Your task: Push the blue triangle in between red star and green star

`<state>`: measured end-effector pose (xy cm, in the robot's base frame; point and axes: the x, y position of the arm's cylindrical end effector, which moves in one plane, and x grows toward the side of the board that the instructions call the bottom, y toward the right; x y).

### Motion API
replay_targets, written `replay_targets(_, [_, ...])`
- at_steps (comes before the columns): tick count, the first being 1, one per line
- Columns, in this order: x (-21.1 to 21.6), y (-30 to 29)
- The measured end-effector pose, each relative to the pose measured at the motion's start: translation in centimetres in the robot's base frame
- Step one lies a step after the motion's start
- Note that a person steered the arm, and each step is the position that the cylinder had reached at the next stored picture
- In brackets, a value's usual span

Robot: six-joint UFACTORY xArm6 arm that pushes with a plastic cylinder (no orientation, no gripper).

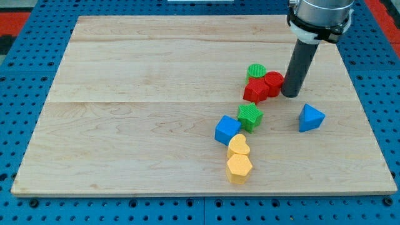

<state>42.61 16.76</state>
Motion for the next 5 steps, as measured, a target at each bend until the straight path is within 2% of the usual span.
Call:
replay_targets(1, [1.8, 1.6])
replay_targets(2, [1.8, 5.0])
replay_targets(3, [3.9, 10.5])
replay_targets(4, [7.0, 8.8])
replay_targets(5, [7.2, 1.3])
